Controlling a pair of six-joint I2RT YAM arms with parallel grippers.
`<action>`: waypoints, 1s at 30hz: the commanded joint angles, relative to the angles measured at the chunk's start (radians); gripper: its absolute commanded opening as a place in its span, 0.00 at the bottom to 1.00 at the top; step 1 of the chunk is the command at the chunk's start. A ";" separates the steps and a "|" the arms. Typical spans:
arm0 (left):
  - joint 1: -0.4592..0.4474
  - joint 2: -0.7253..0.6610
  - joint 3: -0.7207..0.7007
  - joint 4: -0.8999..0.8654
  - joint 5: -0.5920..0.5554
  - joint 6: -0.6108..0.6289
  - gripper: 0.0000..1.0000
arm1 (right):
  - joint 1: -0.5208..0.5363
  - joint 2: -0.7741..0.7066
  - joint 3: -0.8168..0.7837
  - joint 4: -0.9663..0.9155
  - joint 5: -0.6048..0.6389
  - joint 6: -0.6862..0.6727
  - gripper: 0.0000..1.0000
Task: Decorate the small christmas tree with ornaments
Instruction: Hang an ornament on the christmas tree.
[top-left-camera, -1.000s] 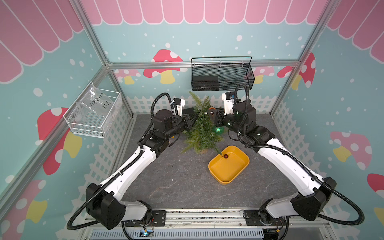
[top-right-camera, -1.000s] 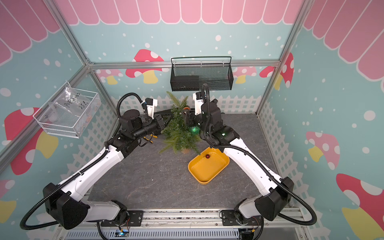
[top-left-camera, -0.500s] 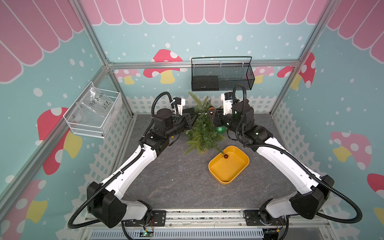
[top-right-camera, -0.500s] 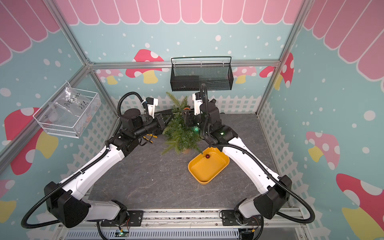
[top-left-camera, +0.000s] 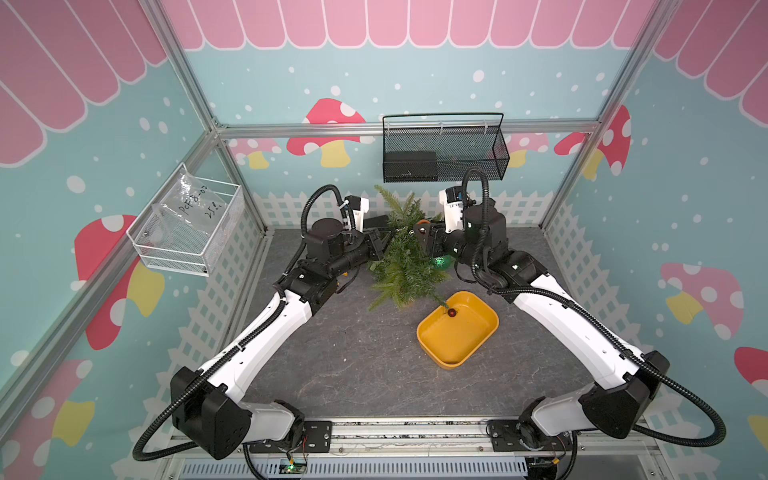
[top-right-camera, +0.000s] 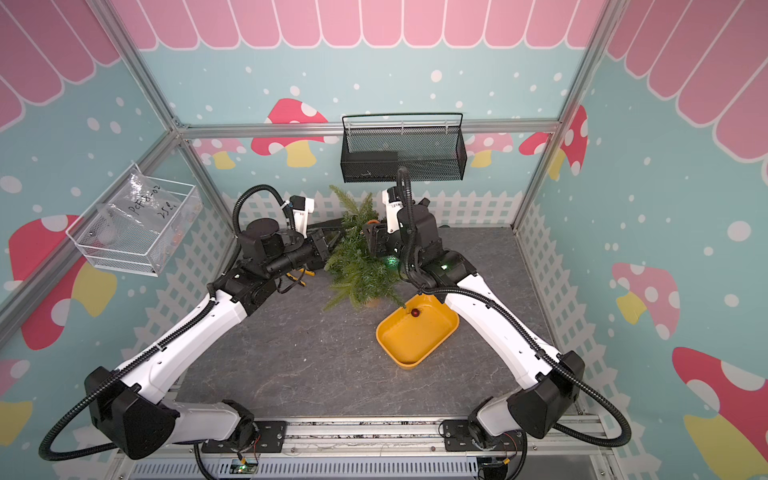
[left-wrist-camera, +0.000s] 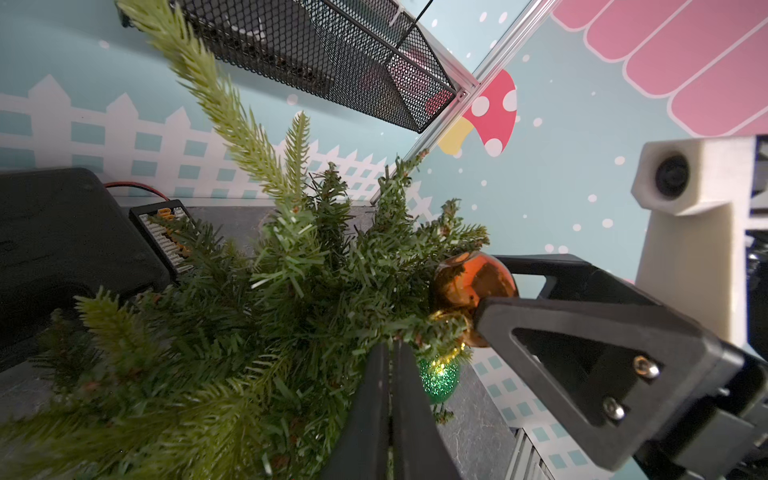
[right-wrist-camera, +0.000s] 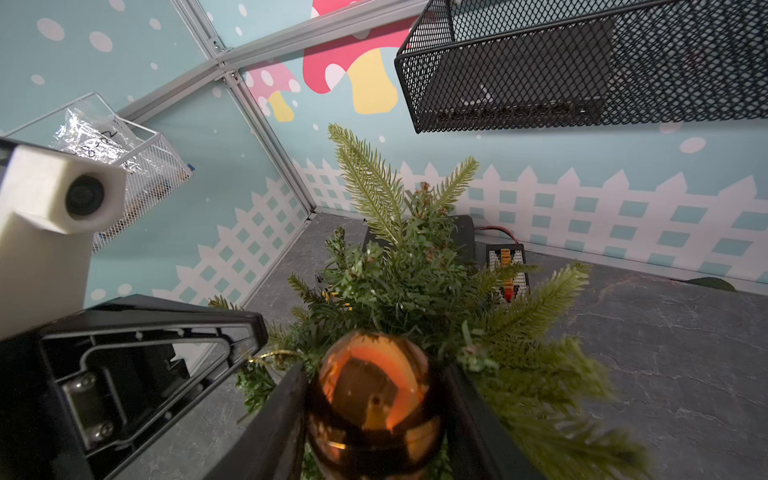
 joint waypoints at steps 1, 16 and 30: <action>0.003 -0.028 -0.014 -0.024 -0.013 0.008 0.07 | 0.004 -0.006 0.024 -0.029 -0.018 -0.013 0.57; 0.003 -0.077 -0.051 -0.030 -0.029 0.004 0.09 | 0.005 -0.066 -0.029 0.038 -0.090 -0.033 0.65; 0.003 -0.100 -0.070 0.010 -0.016 -0.032 0.24 | 0.004 -0.084 -0.065 0.104 -0.116 -0.051 0.68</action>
